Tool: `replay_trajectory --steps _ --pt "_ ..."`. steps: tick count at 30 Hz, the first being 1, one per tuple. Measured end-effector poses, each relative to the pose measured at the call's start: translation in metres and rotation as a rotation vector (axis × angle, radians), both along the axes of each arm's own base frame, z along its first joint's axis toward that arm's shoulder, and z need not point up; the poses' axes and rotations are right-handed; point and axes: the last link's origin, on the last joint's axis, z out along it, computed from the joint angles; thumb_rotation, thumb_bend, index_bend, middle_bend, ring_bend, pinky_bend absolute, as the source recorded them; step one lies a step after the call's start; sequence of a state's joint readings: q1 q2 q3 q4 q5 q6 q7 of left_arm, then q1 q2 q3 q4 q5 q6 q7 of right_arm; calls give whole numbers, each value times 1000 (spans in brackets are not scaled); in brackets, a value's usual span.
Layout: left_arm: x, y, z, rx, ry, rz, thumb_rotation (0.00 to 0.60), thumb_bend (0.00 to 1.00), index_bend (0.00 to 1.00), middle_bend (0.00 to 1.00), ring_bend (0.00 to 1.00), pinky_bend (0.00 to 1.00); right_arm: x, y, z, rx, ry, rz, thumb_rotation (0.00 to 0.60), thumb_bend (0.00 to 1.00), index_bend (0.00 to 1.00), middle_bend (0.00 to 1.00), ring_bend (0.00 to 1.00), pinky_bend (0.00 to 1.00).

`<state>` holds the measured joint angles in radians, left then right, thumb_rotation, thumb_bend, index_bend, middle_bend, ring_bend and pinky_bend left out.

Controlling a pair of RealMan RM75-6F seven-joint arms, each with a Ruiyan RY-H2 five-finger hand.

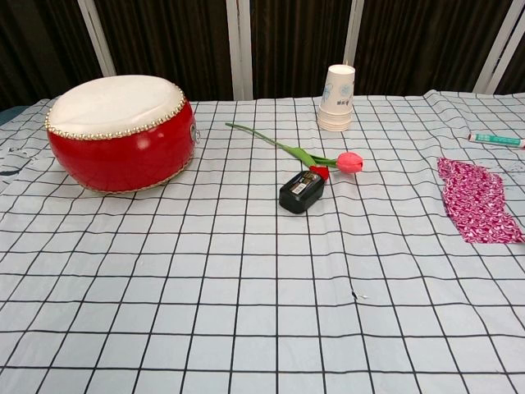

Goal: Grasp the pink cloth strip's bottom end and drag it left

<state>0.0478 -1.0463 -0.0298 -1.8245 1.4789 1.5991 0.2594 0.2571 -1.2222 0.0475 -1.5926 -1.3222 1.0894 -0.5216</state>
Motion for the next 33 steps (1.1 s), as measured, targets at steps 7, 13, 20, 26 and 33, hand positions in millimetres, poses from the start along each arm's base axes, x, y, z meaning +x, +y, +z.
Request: replay_trajectory --steps 7,13,20,26,33 --pt "0 1 -1 -2 4 2 600 247 122 5 0 19 11 -10 -13 27 17 24 600 661 167 803 731 482" --pt "-1 1 -1 0 6 7 600 247 122 6 0 19 19 -19 -24 56 37 34 600 663 167 804 733 483" --pt "-2 1 0 7 7 13 600 247 122 6 0 19 27 -31 -33 81 48 27 600 664 167 803 733 482" --pt "-2 1 0 6 10 14 600 247 122 5 0 19 32 -39 -40 99 57 12 600 665 172 804 737 482" --pt "-2 2 0 6 12 18 600 247 122 6 0 19 29 -47 -46 116 77 -14 600 669 180 803 737 482"
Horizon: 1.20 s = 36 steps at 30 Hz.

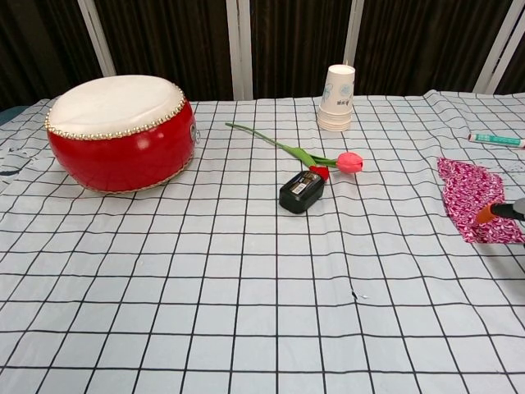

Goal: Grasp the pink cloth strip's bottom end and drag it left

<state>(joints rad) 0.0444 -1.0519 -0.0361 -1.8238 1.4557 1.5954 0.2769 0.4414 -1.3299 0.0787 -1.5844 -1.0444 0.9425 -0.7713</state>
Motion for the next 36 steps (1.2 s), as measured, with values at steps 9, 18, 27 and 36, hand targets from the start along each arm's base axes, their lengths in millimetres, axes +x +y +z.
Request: replay_trajectory --steps 9,18,27,36 --pt "0 0 -2 -6 4 2 600 247 122 6 0 19 -8 0 -3 22 24 -29 600 672 194 804 737 482" --pt "0 0 -2 -5 4 2 600 246 122 6 0 19 -10 13 -5 56 31 -27 600 673 197 803 737 482" --pt "1 0 -2 -6 6 -1 600 247 122 6 0 19 -17 39 -7 106 45 -26 600 674 197 803 737 482" --pt "1 0 -2 -9 7 -1 600 247 122 6 0 19 -17 57 -1 117 44 -20 600 675 198 804 737 482"
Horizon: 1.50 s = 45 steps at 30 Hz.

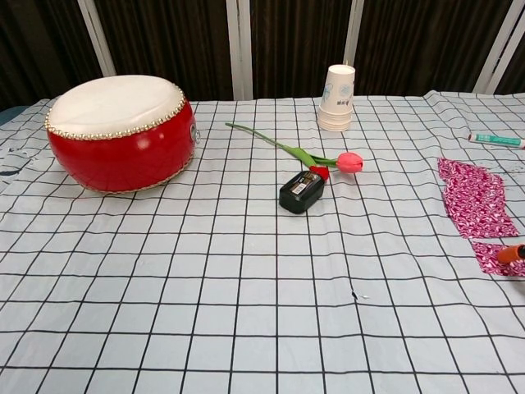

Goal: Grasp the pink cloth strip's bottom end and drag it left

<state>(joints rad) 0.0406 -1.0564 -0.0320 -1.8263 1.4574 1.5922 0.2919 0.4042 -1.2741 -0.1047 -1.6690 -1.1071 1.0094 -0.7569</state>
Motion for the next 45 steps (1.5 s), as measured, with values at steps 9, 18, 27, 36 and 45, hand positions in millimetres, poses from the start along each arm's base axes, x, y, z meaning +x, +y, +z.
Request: replay_trajectory --steps 9,18,27,36,45 --pt "0 0 1 4 -2 0 600 246 122 5 0 19 6 5 6 -12 -12 12 600 674 199 803 737 482" --pt "-1 -1 1 5 -1 2 600 246 122 6 0 19 20 -15 16 -100 -61 46 600 675 199 804 737 482" --pt "-1 -1 2 10 1 4 600 247 122 6 0 20 19 -37 20 -131 -52 16 600 675 199 804 737 482" --pt "-2 0 3 14 4 10 600 247 122 5 0 20 14 -62 12 -126 -17 -24 600 676 199 803 738 482" --pt "-2 0 2 14 7 14 600 247 122 6 0 19 14 -73 3 -106 11 -39 600 677 203 803 738 482"
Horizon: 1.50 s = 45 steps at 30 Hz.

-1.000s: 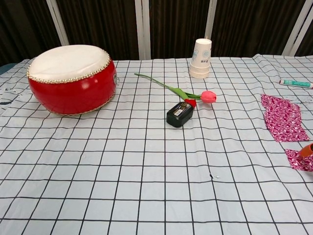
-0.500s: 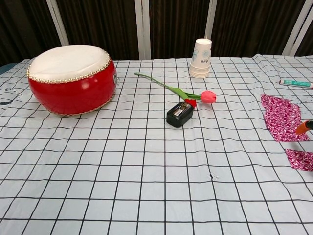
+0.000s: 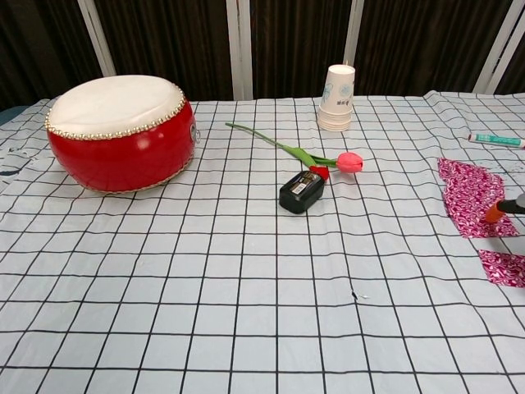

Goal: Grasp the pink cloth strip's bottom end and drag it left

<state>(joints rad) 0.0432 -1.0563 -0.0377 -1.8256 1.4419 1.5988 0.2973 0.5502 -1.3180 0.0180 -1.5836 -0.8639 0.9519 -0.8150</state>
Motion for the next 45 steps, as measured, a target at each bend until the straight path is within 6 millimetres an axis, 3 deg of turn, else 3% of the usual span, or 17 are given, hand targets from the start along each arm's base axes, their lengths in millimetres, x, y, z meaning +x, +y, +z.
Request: replay_trajectory --steps 9,45 --pt "-1 0 1 2 -5 6 600 247 123 5 0 19 5 9 -7 36 16 15 600 677 206 803 738 482" --pt "-2 -1 7 5 -39 -11 600 247 129 6 0 19 96 29 -62 133 -2 167 600 682 210 804 738 482"
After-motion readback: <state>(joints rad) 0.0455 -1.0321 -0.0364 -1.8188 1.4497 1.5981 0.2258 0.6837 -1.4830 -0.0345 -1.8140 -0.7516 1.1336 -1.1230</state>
